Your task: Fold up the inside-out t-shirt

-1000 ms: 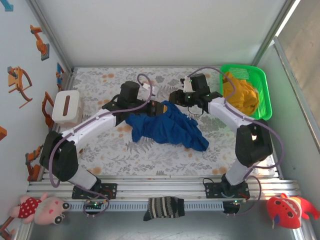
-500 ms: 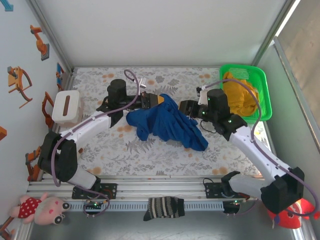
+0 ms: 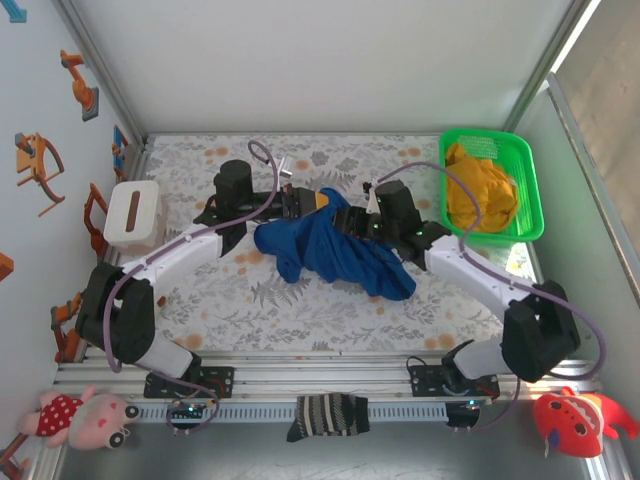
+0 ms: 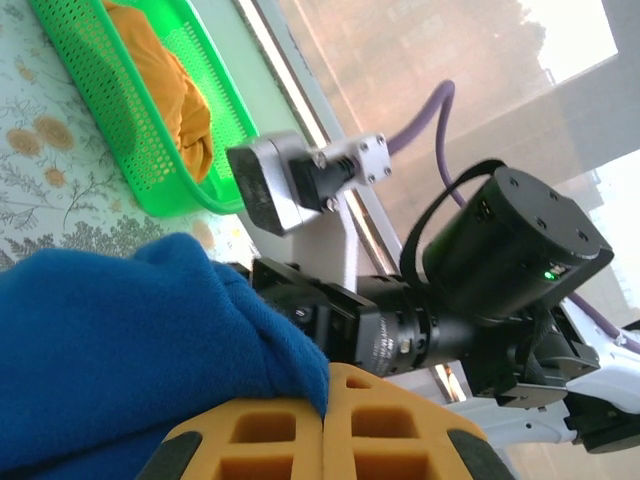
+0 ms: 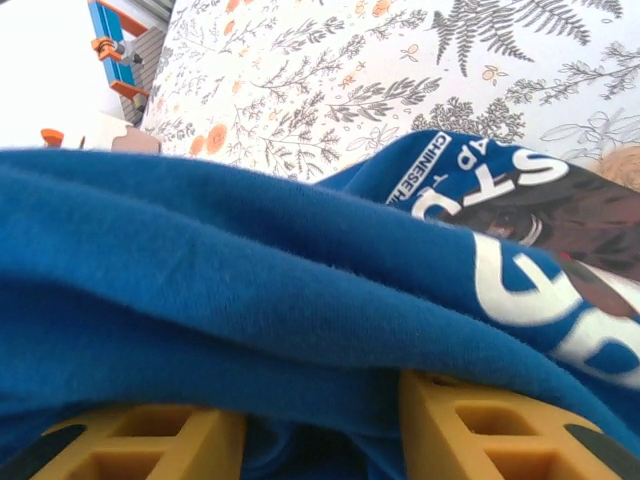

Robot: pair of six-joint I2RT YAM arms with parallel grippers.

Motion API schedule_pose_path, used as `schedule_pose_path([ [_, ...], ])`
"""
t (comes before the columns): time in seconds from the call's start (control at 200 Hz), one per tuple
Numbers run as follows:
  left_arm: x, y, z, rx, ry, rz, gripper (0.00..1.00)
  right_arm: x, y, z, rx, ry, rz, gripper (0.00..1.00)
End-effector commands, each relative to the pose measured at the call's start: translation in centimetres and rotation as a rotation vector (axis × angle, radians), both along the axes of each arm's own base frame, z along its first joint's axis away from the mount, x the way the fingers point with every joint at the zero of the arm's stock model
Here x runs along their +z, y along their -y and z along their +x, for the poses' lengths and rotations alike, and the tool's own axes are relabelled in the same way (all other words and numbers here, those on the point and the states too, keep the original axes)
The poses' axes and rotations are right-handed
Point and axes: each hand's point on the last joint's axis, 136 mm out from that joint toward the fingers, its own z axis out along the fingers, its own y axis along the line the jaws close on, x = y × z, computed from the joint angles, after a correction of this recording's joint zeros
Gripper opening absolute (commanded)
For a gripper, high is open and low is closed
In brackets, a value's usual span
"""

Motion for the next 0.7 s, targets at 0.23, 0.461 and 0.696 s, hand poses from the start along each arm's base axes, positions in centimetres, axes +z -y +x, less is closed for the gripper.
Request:
schedule_pose_path([
  [0.23, -1.9, -4.5, 4.0, 0.134, -0.052, -0.045, 0.0, 6.5, -0.7, -0.9, 0.085, 0.163, 0.096, 0.0],
  [0.461, -6.4, -6.3, 8.1, 0.211, -0.158, -0.021, 0.04, 11.1, 0.1, -4.5, 0.15, 0.262, 0.234, 0.0],
  [0.696, -6.0, -6.6, 8.1, 0.241, -0.161, -0.059, 0.41, 9.5, -0.2, -3.9, 0.162, 0.23, 0.228, 0.0],
])
